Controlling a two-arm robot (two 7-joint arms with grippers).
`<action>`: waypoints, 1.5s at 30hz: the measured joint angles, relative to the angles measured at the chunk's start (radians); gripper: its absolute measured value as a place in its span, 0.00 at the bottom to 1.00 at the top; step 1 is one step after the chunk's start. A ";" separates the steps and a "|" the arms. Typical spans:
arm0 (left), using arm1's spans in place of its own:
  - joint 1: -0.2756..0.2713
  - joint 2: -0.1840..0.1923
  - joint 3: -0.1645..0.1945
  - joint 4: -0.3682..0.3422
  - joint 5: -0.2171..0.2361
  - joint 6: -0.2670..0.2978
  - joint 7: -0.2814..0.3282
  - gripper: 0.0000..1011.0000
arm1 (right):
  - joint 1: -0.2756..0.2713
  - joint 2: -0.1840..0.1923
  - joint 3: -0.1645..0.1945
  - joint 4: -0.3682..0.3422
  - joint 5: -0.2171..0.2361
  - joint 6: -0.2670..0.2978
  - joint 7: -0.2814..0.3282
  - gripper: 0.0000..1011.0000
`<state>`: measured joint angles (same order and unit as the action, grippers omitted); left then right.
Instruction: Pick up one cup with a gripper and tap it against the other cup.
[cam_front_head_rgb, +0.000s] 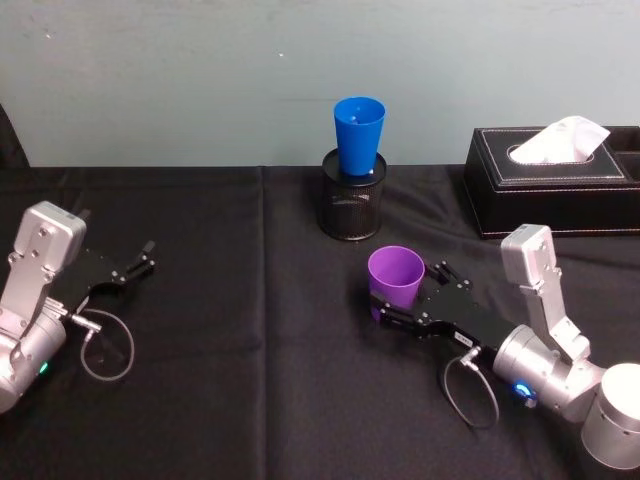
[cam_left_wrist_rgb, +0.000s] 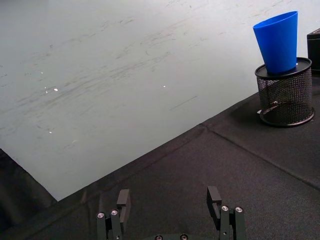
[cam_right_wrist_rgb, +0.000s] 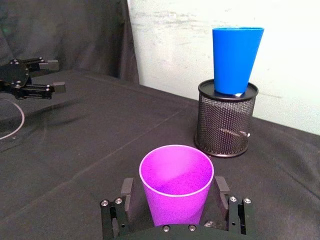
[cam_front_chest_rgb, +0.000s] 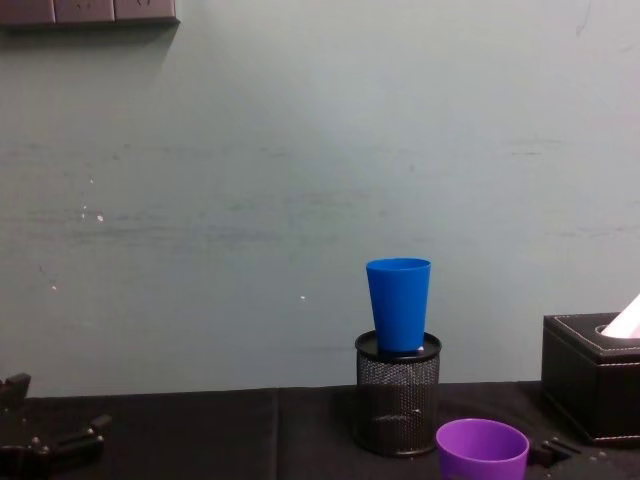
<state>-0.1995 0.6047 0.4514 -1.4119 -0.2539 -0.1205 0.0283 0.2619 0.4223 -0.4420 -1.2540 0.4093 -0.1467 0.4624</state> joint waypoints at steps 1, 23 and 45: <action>0.000 0.000 0.000 0.000 0.000 0.000 0.000 0.99 | 0.002 -0.005 0.000 0.007 -0.005 -0.010 0.000 0.99; 0.000 0.000 0.000 0.000 0.000 0.000 0.000 0.99 | 0.022 -0.082 0.037 0.089 -0.048 -0.070 0.024 0.81; 0.000 0.000 0.000 0.000 0.000 0.000 0.000 0.99 | -0.019 -0.038 0.098 -0.137 -0.047 0.104 0.009 0.72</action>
<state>-0.1995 0.6047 0.4514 -1.4120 -0.2539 -0.1205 0.0283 0.2427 0.3844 -0.3445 -1.3914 0.3623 -0.0428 0.4712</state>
